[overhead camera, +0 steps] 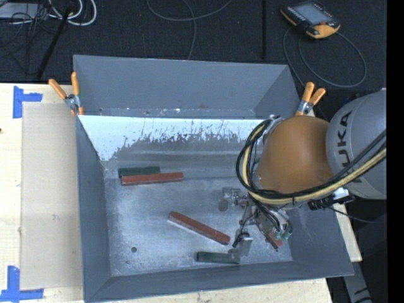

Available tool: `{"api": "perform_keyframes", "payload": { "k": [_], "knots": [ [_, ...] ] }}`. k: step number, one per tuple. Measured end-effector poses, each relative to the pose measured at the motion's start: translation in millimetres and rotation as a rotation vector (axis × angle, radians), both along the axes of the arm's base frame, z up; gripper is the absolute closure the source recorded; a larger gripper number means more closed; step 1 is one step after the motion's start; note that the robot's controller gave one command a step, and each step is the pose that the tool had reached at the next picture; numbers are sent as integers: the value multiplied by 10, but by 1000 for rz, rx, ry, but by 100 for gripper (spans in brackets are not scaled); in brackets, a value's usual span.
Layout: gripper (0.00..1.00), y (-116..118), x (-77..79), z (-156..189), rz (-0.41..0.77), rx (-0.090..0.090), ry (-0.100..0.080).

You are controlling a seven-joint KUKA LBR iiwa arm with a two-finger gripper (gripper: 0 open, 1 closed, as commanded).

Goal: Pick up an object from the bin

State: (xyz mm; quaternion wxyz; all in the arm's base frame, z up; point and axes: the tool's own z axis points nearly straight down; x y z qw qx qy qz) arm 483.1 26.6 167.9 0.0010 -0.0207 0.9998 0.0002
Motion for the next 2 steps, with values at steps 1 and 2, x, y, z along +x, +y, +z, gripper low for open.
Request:
{"api": "perform_keyframes", "payload": {
  "k": [1,2],
  "knots": [
    [0,28,32,-346,113,0,8],
    [0,36,48,-681,346,-1,1]
  ]
}}
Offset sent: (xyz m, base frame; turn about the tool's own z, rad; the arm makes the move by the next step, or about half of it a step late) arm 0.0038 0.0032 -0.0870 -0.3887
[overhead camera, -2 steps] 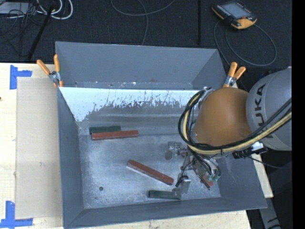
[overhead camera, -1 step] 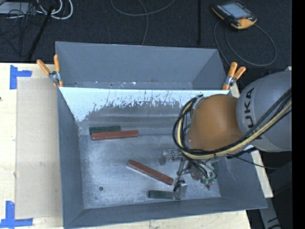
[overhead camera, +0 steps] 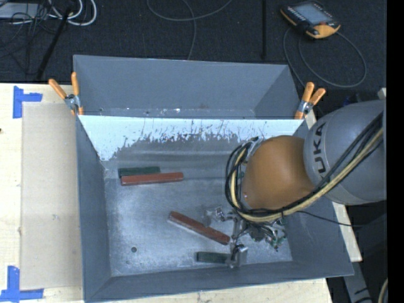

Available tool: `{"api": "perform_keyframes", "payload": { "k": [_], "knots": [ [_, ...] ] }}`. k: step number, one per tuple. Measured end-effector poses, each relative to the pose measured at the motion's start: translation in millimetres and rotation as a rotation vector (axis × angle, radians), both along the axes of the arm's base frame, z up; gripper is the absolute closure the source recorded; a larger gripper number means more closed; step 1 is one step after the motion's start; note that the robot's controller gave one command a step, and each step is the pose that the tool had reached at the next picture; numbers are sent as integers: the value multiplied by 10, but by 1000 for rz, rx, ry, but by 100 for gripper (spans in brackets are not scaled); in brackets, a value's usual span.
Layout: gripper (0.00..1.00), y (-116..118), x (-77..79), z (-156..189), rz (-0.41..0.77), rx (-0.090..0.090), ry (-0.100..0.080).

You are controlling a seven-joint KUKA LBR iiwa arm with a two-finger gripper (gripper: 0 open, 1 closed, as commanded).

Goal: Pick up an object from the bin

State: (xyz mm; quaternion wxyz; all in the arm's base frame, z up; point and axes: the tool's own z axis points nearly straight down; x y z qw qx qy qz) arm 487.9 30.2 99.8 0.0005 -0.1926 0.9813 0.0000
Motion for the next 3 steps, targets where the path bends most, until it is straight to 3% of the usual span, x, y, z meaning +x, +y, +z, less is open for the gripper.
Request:
{"api": "perform_keyframes", "payload": {
  "k": [1,2,3],
  "knots": [
    [100,-400,-96,-291,159,0,2],
    [100,-400,-96,-291,158,0,2],
    [100,-500,240,226,186,2,7]
  ]
}}
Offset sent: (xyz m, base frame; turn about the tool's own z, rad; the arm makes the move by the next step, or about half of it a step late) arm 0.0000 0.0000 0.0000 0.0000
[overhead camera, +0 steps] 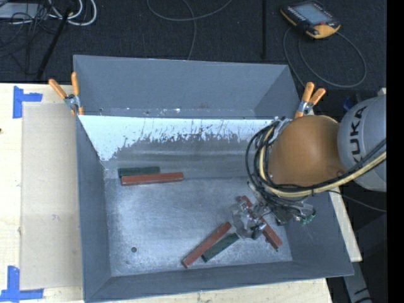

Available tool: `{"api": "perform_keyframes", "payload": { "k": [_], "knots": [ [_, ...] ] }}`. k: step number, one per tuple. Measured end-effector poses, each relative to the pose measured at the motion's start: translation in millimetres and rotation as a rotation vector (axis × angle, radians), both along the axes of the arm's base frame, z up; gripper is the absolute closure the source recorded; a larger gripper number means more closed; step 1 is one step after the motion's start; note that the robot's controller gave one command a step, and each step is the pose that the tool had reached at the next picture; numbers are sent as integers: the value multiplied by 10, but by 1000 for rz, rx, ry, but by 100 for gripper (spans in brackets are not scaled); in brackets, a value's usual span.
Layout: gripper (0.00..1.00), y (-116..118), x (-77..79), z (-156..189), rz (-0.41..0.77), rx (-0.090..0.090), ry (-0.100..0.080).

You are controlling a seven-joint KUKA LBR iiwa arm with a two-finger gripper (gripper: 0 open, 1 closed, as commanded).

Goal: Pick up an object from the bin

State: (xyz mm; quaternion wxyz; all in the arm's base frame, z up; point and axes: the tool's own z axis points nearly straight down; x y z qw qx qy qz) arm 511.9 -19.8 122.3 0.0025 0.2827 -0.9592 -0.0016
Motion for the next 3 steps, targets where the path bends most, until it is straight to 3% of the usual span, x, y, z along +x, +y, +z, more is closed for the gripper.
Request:
{"api": "perform_keyframes", "payload": {
  "k": [1,2,3],
  "knots": [
    [0,33,-61,106,-16,-1,-4],
    [0,59,-186,-66,-24,-1,-4],
    [0,363,-98,-316,-101,-2,-5]
  ]
}}
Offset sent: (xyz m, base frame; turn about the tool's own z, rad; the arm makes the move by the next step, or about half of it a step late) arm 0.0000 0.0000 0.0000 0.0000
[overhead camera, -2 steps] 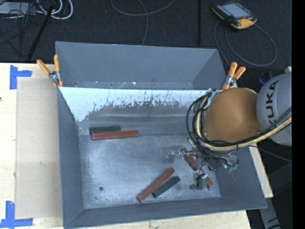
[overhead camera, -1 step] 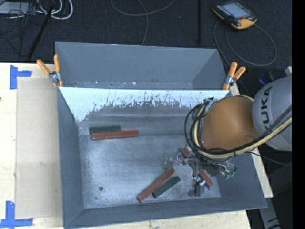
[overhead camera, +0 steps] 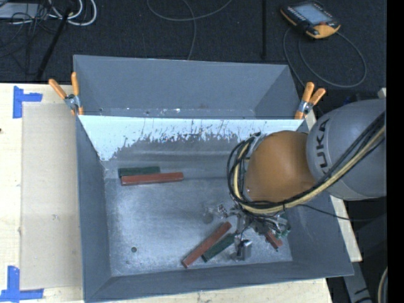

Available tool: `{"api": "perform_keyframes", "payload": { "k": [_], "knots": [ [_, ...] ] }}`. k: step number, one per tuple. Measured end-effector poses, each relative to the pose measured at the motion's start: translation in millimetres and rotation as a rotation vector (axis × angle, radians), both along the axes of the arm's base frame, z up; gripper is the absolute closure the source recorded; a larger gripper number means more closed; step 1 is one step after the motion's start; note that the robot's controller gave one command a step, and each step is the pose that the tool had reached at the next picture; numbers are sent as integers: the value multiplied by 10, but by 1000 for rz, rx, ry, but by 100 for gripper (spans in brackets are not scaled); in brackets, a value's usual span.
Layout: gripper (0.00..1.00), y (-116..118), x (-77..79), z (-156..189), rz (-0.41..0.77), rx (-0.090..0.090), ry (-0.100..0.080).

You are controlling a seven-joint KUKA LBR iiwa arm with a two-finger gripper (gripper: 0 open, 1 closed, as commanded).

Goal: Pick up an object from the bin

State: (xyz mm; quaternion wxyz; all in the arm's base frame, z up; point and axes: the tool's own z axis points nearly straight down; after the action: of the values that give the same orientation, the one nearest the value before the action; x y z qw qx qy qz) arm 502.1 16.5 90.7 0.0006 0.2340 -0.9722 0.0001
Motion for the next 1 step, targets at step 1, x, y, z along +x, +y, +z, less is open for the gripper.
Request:
{"api": "perform_keyframes", "payload": {
  "k": [1],
  "knots": [
    [100,-304,-83,-198,-267,3,-3]
  ]
}}
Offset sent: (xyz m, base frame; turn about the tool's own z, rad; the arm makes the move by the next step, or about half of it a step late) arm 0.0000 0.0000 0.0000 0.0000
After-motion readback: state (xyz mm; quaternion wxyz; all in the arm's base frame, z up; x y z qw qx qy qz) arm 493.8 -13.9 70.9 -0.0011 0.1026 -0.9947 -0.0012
